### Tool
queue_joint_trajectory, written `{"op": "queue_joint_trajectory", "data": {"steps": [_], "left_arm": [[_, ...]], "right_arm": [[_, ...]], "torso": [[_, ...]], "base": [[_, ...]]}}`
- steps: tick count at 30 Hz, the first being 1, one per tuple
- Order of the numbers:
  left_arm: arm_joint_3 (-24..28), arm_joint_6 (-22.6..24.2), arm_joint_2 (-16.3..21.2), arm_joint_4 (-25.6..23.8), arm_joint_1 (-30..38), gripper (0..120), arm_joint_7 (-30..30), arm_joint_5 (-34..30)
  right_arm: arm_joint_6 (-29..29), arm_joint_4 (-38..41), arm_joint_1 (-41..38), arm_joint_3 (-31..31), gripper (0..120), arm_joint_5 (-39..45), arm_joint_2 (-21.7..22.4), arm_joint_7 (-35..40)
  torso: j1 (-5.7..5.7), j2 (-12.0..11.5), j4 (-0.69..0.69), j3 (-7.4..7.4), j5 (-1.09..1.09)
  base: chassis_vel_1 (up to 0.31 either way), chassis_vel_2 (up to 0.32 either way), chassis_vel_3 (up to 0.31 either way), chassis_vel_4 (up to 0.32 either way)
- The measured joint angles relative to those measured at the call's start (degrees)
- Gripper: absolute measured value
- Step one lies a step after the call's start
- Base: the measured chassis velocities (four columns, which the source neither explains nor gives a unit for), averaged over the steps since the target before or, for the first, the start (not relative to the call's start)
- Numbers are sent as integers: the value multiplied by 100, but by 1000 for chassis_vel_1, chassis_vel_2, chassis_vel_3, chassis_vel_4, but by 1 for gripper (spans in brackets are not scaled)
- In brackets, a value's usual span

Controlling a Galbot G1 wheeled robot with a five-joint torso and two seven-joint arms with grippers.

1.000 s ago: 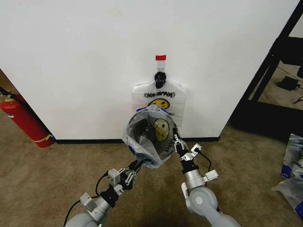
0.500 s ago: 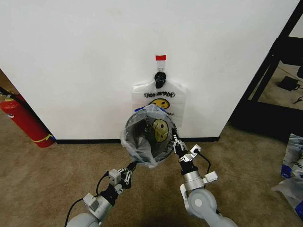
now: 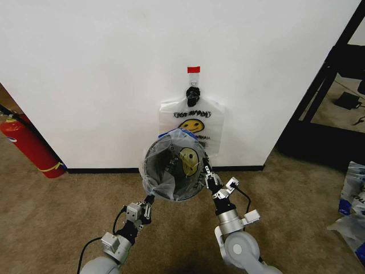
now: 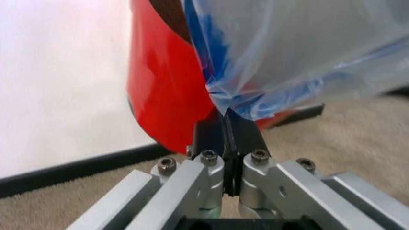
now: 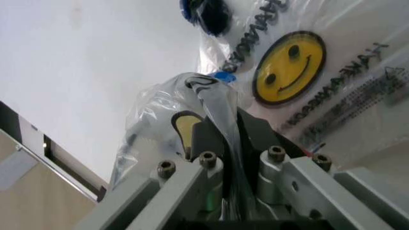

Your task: Pick up the garbage bag from the wall and place it over the trash bin.

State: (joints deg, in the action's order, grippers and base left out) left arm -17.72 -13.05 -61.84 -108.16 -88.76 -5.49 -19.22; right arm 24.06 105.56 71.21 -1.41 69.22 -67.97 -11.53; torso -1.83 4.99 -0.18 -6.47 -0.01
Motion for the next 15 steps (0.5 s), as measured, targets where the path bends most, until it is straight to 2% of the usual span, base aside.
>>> {"op": "queue_joint_trajectory", "data": {"steps": [3,5,6,9,11,13,15], "left_arm": [[-98,41,107,30,-151,11,-189,376],[-118,41,123,60,-163,13,-216,468],[-170,12,166,193,-185,21,-304,758],[-255,-101,193,465,-145,32,-411,1062],[-287,-127,204,588,-127,41,-405,1106],[-297,-150,204,620,-119,43,-385,1106],[-291,-229,190,648,-75,52,-355,1063]], "right_arm": [[10,-78,-52,-6,1,-22,-28,-37],[10,-89,-60,-10,1,-22,-37,-42],[10,-123,-91,-35,1,-22,-82,-58],[10,-143,-141,-79,1,-13,-175,-77],[11,-142,-166,-98,1,5,-203,-91],[12,-142,-169,-101,1,9,-205,-99],[2,-143,-156,-92,1,10,-200,-128]], "torso": [[0,0,0,0,1],[0,0,0,0,1],[0,0,1,0,1],[0,0,0,0,0],[0,0,0,0,0],[0,0,2,0,0],[0,0,1,0,0]], "base": [[0,0,0,0],[0,0,0,0],[0,0,0,0],[0,0,0,0],[0,0,0,0],[0,0,0,0],[0,0,0,0]]}}
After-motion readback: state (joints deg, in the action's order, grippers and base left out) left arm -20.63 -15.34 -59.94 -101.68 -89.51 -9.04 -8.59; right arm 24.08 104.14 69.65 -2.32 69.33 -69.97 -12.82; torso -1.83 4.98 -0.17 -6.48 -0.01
